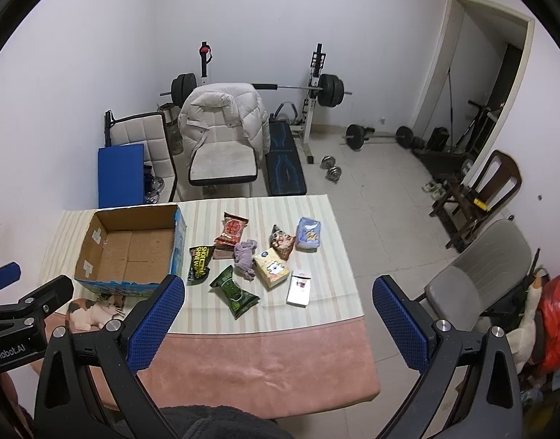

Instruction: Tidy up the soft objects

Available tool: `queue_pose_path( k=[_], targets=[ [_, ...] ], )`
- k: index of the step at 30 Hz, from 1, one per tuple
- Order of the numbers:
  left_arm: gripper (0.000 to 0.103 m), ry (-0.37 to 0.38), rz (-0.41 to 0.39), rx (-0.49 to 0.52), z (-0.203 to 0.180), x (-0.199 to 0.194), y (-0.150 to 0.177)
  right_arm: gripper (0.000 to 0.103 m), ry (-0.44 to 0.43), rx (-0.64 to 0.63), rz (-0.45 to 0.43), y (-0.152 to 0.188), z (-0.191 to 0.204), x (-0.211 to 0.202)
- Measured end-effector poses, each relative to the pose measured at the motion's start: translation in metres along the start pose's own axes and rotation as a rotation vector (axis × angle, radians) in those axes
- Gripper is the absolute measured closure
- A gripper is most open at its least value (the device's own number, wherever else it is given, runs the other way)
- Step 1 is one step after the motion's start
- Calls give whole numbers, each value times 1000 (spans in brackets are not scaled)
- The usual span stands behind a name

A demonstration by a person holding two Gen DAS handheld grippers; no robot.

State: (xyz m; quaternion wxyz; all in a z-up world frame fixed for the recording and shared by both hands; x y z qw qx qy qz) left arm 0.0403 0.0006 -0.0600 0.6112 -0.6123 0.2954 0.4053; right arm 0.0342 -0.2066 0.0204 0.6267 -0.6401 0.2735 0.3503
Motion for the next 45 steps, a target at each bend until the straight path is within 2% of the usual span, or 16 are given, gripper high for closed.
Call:
queue_pose_path(
  k=[2, 5, 11, 17, 21, 24, 28, 31, 33, 35, 37, 39, 40, 42, 45],
  targets=[
    [0, -2, 8, -4, -6, 16, -9, 0, -47, 25, 20, -2, -4, 12],
    [0, -4, 61, -12, -18, 58, -22, 0, -44, 72, 66, -3, -27, 46],
    [0, 48, 296, -16, -60, 183, -22, 0, -24, 193, 249, 24, -91, 166],
    [0, 134, 558, -87, -111, 306, 9, 0, -45, 277, 412, 62, -141, 310],
    [7, 163, 691, -200, -131, 374, 39, 0, -85, 233, 499, 80, -146, 387],
    [10, 181, 768, -306, -136, 411, 62, 0, -129, 125, 574, 86, -137, 444],
    [13, 182, 812, -392, -141, 443, 87, 1, -170, 2, 677, 94, -119, 496],
    [16, 185, 835, -404, -149, 455, 102, 2, -185, -66, 745, 101, -109, 525],
    [24, 178, 845, -404, -153, 462, 111, 3, -184, -107, 780, 105, -104, 542],
    [26, 178, 858, -420, -155, 468, 119, 6, -188, -129, 804, 109, -99, 552],
    [34, 172, 834, -417, -156, 467, 117, 6, -201, -140, 841, 116, -92, 563],
    [56, 170, 825, -395, -158, 465, 115, 7, -213, -148, 869, 123, -86, 572],
    [56, 168, 827, -388, -159, 464, 115, 9, -209, -154, 887, 127, -84, 578],
    [62, 163, 821, -373, -160, 461, 116, 33, -195, -160, 918, 136, -81, 586],
    [67, 131, 787, -328, -151, 448, 99, 35, -178, -140, 920, 145, -80, 592]
  ],
)
Point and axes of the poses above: each gripper's, at about its wrist camera, not at the fingertips, and x roughly the way its jaws point, z to its left, y to its underside, the point moved 9 cm from there along x, roughly the way its jaws point, and after that the axes turned 10 degrees about -y, right-handed, at the moved point
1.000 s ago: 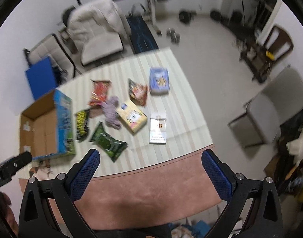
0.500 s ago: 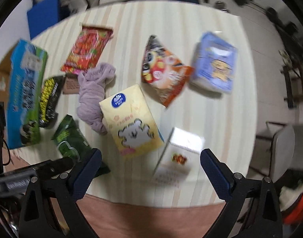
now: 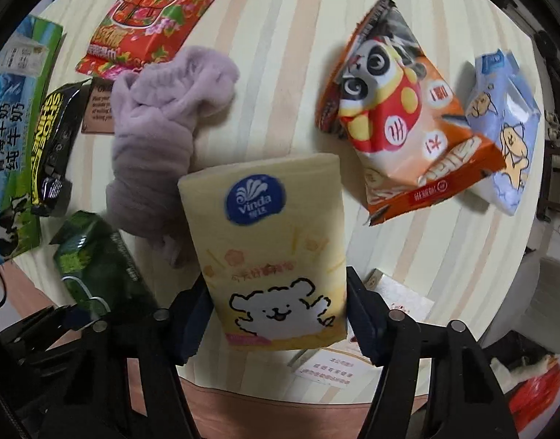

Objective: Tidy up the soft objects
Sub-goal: 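Grasp the green seaweed bag with the left gripper while the right grasps the yellow tissue pack, then lower both held packs into the box and open both grippers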

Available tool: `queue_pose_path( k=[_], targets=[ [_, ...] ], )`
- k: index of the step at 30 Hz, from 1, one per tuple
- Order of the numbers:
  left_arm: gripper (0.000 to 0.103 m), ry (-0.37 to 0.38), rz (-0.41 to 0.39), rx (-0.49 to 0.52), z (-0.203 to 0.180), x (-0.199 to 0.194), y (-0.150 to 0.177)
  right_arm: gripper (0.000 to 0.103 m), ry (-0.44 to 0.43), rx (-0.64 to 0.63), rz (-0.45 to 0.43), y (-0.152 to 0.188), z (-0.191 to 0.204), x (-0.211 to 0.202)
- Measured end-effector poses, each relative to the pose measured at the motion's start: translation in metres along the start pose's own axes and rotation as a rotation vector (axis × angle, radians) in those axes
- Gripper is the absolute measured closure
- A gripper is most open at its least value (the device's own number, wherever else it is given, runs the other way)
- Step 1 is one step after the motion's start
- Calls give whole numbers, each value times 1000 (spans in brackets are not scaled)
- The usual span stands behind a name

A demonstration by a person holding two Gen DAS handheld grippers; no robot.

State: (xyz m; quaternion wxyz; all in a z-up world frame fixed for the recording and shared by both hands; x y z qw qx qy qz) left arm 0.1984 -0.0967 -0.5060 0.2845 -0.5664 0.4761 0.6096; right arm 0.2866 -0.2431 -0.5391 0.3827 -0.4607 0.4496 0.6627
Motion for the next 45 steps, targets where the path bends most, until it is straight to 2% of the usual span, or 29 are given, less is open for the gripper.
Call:
queue_pose_path(
  k=[2, 5, 10, 15, 17, 20, 21, 24, 26, 29, 33, 38, 41, 45],
  targets=[
    [68, -42, -42, 36, 2, -19, 3, 35, 3, 20, -7, 4, -2, 0],
    [68, -79, -103, 90, 7, -50, 14, 36, -42, 69, -25, 25, -7, -10],
    [68, -69, -234, 171, 17, -132, 39, 36, -168, 113, -124, 63, 13, -50],
    [68, -67, -378, 199, 61, -218, 39, 36, -263, 67, -254, 87, 72, -110],
    [68, -71, -414, 195, 78, -240, 28, 36, -293, 45, -301, 85, 104, -138],
    [68, -101, -459, 183, 109, -263, -3, 36, -323, -3, -367, 75, 165, -175],
    [68, -108, -466, 179, 119, -264, -17, 36, -322, -11, -376, 71, 173, -187],
    [68, -109, -452, 166, 153, -263, -46, 36, -321, -29, -397, 45, 229, -199],
    [68, -118, -421, 163, 178, -257, -72, 36, -313, -27, -397, 28, 252, -194],
    [68, -131, -366, 167, 204, -241, -107, 36, -292, -11, -390, -5, 287, -178],
    [68, -129, -242, 180, 234, -197, -155, 36, -260, 16, -352, -58, 326, -133],
    [68, -116, -146, 186, 253, -152, -200, 36, -201, 25, -290, -112, 354, -71],
    [68, -103, -103, 205, 255, -129, -213, 36, -164, 26, -255, -132, 362, -37],
    [68, -84, -70, 220, 255, -111, -219, 36, -129, 37, -238, -145, 366, -15]
  ],
)
Point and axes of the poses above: each gripper's, at about its wrist camera, not at the fingertips, and x roughly the way its jaws point, z to its left, y to its underside, the point moved 9 cm from there along x, roughly the way its jaws point, and after that the axes turned 10 degrees about -y, right-handed, at the moved point
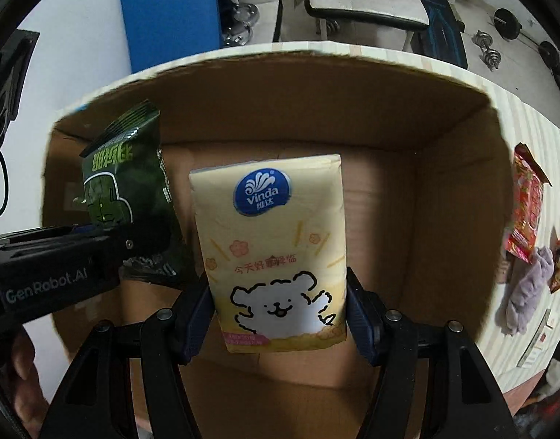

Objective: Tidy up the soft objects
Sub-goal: 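Lower both held packs into the box and open both grippers, then grasp the red floral bag with the left gripper while the right grasps the blue tissue pack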

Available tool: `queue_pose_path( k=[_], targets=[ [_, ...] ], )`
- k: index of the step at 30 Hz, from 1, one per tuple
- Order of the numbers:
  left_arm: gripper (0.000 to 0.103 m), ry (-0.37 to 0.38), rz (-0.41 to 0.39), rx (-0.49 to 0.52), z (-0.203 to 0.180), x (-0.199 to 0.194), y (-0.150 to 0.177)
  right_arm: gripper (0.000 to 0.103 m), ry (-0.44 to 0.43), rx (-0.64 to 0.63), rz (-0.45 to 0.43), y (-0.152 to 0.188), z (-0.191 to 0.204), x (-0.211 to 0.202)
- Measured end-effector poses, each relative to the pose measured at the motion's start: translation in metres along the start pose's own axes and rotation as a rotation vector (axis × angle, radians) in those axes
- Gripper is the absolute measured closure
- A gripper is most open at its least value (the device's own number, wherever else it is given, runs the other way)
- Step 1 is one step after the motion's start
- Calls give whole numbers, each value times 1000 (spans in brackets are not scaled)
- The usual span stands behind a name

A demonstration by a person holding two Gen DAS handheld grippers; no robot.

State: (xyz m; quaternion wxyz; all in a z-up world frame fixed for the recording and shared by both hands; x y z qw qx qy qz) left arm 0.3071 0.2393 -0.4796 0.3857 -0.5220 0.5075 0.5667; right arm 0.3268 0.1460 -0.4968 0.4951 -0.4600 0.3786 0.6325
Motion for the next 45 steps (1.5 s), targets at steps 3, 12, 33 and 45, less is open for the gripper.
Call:
queue_pose_path(
  k=[3, 12, 33, 45],
  targets=[
    [67, 3, 15, 21, -4, 6, 0, 36, 11, 15, 4, -5, 0, 9],
    [20, -34, 18, 25, 3, -6, 13, 7, 2, 10, 37, 9, 5, 15],
    [4, -180, -243, -16, 24, -66, 106, 0, 54, -16, -90, 133, 0, -76],
    [4, -189, -325, -57, -14, -116, 150, 0, -44, -58, -164, 143, -4, -133]
  ],
)
Point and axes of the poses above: each gripper's, at about its wrist camera, not at the fingertips, and x roughly the way its jaws point, z to its left, y to its underside, the point moved 9 cm from there along x, roughly the way its jaws point, and after that the axes turned 10 degrees about -y, right-handed, at the moved point
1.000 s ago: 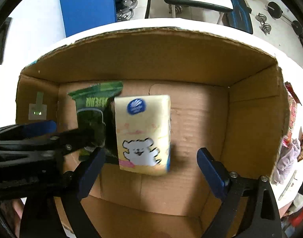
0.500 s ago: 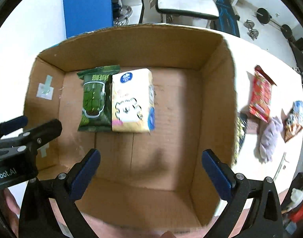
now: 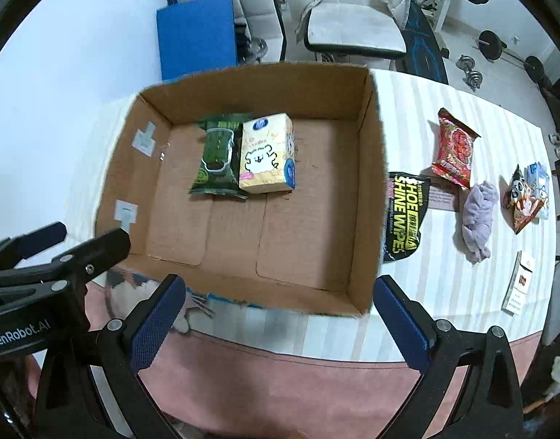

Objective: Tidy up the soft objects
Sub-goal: 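Grasp the red floral bag with the left gripper while the right grasps the blue tissue pack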

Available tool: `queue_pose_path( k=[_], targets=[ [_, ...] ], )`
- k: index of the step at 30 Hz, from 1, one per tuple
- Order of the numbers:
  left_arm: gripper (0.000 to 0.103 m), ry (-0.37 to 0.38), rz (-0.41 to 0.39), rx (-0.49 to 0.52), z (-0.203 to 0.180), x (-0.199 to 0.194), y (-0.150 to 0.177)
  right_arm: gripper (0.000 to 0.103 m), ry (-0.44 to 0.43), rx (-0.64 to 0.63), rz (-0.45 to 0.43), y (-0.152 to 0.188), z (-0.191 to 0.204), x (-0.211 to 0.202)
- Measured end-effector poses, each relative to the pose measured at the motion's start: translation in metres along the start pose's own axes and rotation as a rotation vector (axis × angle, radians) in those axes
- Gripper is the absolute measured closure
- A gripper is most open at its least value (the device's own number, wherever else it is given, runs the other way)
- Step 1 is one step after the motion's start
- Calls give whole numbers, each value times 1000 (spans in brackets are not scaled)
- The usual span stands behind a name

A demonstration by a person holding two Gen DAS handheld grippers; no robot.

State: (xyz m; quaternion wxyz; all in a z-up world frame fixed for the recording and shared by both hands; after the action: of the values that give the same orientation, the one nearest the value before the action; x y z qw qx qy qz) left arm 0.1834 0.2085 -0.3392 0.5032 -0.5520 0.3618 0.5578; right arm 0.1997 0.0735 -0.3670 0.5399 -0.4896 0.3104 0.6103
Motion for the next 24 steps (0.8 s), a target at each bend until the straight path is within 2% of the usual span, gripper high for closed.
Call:
queue_pose_path(
  k=[4, 6, 8, 10, 12, 19, 24],
  targets=[
    [4, 11, -56, -6, -26, -41, -6, 0, -65, 35, -98, -4, -19, -41],
    [4, 31, -86, 16, -50, -54, -15, 0, -94, 53, -145, -7, -36, -62],
    [4, 40, -104, 63, -85, -62, -24, 0, -77, 67, -206, -12, -62, -85],
    [4, 58, -93, 101, -121, -62, -32, 0, -36, 80, -231, -14, -96, -103],
    [4, 79, -61, 140, -162, -53, -42, 0, -6, 100, -218, -15, -130, -113],
    [4, 114, 78, 221, -283, 9, -79, 0, 118, 317, -143, -28, -301, -127],
    [4, 111, 223, 286, -352, 76, -97, 0, 161, 423, -91, -46, -406, -108]
  ],
)
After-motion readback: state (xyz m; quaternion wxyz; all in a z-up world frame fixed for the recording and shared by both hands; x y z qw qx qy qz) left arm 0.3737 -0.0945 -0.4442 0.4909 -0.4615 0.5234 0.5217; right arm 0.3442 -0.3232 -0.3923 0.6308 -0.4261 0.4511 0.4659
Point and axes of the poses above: each gripper's, at about its wrist camera, not at the fingertips, and x roughly the way its jaws point, z to its left, y to its underside, the point moved 9 cm from there along x, roughly the way its jaws point, and after that the axes turned 10 degrees about -y, right-handed, at the moved point
